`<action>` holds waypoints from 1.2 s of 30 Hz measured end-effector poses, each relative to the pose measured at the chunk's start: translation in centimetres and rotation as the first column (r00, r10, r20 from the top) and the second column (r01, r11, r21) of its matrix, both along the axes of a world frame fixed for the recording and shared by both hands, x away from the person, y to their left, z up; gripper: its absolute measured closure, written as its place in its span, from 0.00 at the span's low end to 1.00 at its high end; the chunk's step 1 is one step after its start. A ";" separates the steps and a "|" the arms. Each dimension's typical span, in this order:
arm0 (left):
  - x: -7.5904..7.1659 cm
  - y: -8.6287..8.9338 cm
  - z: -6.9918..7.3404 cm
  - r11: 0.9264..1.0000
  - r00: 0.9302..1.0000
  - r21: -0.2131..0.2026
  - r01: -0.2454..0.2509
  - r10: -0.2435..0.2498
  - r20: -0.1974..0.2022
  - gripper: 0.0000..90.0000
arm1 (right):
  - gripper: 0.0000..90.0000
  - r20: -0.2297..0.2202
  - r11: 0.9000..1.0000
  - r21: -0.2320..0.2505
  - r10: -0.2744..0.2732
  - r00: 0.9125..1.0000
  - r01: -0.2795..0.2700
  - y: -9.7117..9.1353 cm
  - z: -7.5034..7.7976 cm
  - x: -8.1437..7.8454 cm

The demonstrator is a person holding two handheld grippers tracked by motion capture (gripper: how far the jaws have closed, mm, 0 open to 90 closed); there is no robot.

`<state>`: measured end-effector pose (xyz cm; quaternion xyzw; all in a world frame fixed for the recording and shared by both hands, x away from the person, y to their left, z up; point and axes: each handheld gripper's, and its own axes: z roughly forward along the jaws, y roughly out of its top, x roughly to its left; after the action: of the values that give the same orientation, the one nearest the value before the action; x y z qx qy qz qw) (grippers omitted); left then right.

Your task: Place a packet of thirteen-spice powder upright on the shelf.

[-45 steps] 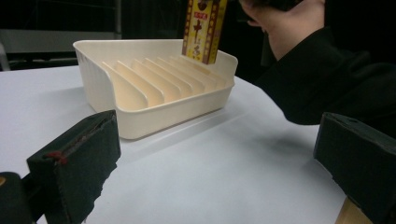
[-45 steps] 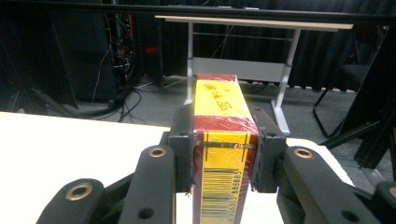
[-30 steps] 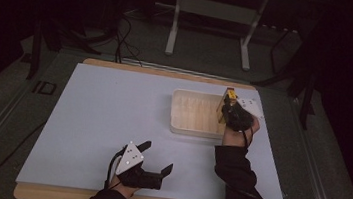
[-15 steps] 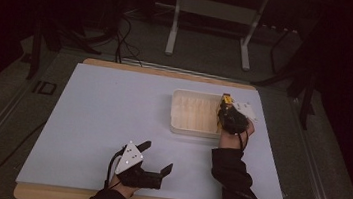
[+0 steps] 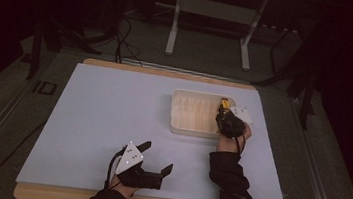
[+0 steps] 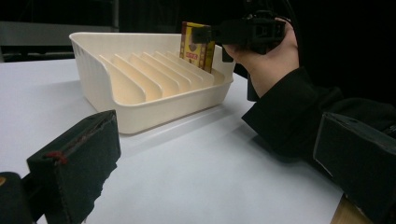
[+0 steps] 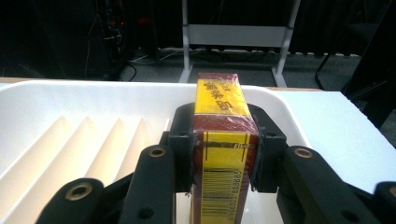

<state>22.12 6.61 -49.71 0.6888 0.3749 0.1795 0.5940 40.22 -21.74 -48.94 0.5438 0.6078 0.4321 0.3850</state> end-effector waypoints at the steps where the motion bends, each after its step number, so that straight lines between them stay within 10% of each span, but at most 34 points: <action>1: 0.0 0.0 0.0 1.000 1.000 -0.001 0.001 -0.001 0.000 0.02 | 0.75 0.003 1.000 0.000 -0.002 1.000 0.002 0.1 -0.1 -0.2; 26: 0.2 0.0 0.0 1.000 1.000 -0.003 -0.004 0.004 -0.002 0.02 | 0.72 -0.006 0.999 0.018 0.027 1.000 -0.027 -0.2 -0.6 -1.5; 36: 0.2 -0.2 0.0 1.000 1.000 0.001 0.011 -0.011 0.004 0.02 | 0.52 -0.040 0.997 0.018 0.080 0.996 -0.079 -0.4 0.6 -1.5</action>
<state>22.31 6.38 -49.73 0.6907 0.3696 0.1778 0.5956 38.75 -22.19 -48.39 0.5310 0.6329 0.4409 0.3507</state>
